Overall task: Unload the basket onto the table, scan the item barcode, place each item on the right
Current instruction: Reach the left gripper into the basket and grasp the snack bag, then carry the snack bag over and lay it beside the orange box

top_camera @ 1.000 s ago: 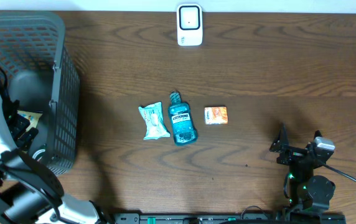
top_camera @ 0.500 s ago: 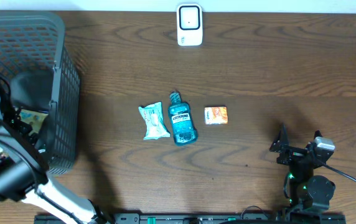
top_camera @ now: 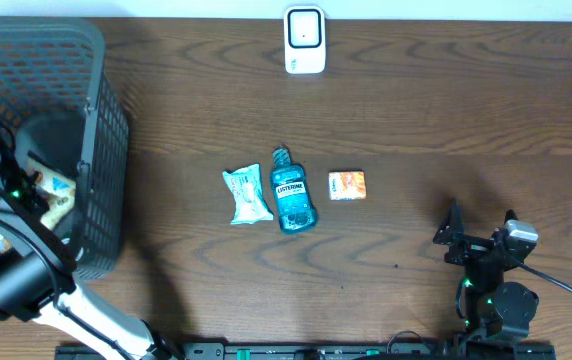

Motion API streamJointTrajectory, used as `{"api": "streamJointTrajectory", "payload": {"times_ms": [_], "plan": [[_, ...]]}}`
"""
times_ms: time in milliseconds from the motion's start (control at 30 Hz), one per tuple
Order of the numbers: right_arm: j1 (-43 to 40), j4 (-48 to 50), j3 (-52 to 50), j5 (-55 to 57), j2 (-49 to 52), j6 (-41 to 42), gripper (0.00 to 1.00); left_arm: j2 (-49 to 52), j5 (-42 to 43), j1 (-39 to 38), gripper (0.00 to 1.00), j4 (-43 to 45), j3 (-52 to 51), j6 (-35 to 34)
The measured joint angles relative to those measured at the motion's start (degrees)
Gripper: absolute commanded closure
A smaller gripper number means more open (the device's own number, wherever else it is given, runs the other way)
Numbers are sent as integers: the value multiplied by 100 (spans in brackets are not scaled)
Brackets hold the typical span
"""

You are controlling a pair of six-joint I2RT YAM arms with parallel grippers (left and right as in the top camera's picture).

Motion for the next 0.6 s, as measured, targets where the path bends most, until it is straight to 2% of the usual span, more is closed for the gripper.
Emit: {"api": "streamJointTrajectory", "payload": {"times_ms": [133, 333, 500, 600], "plan": [[0, 0, 0, 0, 0, 0, 1, -667, 525, 0, 93, 726, 13, 704], [0, 0, 0, 0, 0, 0, 1, -2498, 1429, -22, 92, 1836, 107, 1469], [0, 0, 0, 0, 0, 0, 1, -3923, 2583, -70, 93, 2846, 195, 2006], [0, 2, 0, 0, 0, 0, 1, -4461, 3257, -448, 92, 3543, 229, 2562]]}}
